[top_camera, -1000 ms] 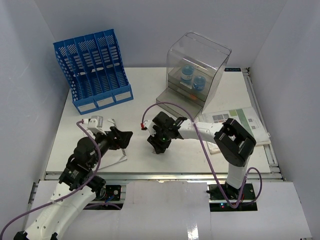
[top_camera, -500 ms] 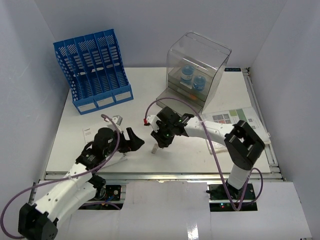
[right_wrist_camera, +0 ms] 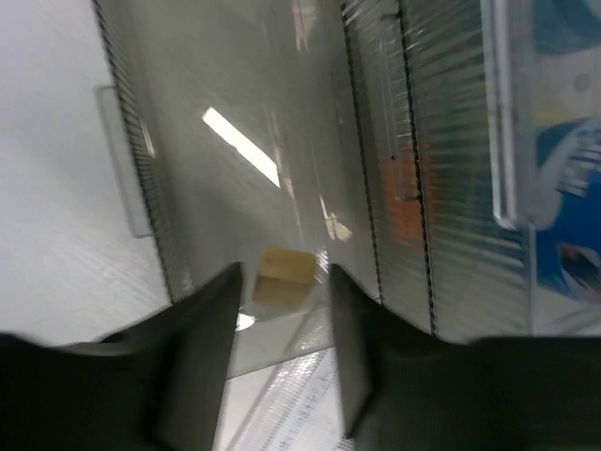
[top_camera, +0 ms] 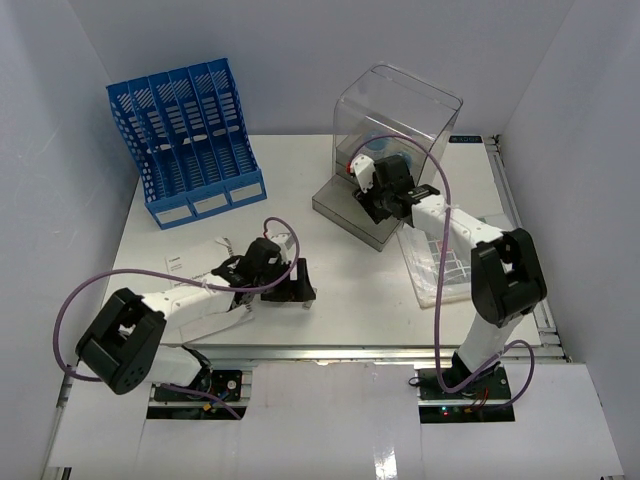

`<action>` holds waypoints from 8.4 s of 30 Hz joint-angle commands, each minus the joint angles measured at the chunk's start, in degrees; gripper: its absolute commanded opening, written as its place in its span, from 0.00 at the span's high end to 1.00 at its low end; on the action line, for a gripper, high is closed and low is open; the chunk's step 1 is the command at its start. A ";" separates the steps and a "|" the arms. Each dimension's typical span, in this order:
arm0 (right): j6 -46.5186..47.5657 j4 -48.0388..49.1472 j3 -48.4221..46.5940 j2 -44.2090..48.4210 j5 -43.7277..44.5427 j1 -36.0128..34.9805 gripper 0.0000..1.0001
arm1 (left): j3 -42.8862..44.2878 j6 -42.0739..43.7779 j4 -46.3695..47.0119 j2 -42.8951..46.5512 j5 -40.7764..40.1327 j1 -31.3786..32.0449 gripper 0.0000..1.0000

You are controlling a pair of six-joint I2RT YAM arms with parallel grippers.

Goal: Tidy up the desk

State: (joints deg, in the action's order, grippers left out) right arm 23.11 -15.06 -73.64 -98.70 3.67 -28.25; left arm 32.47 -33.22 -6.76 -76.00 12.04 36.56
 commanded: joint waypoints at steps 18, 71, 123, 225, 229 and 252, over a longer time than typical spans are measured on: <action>5.37 -9.46 9.56 20.75 -32.76 6.28 0.22 | 14.90 4.66 -12.65 -17.17 -23.46 14.16 0.35; 21.97 -9.62 29.49 38.90 -68.64 32.17 0.34 | 54.80 -1.02 11.77 -30.64 6.02 -3.16 0.22; 13.83 7.12 -10.03 -20.20 27.98 -4.69 0.55 | 3.70 30.85 -2.59 36.31 -20.76 -4.26 0.08; 54.59 -36.64 22.96 37.56 -52.67 8.15 0.92 | 4.90 -38.75 23.97 -2.00 9.00 0.45 0.02; 49.82 -31.14 22.86 37.08 -51.49 3.04 0.92 | 7.76 -41.98 26.09 -6.94 9.19 2.74 0.02; 38.99 -20.48 21.55 39.29 -45.07 -9.72 0.38 | 18.68 -37.38 16.42 -13.62 6.43 5.62 1.00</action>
State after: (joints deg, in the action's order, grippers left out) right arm 64.81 -39.83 -51.69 -63.76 -43.34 -37.67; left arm 47.93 -76.31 15.91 -94.44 22.30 42.37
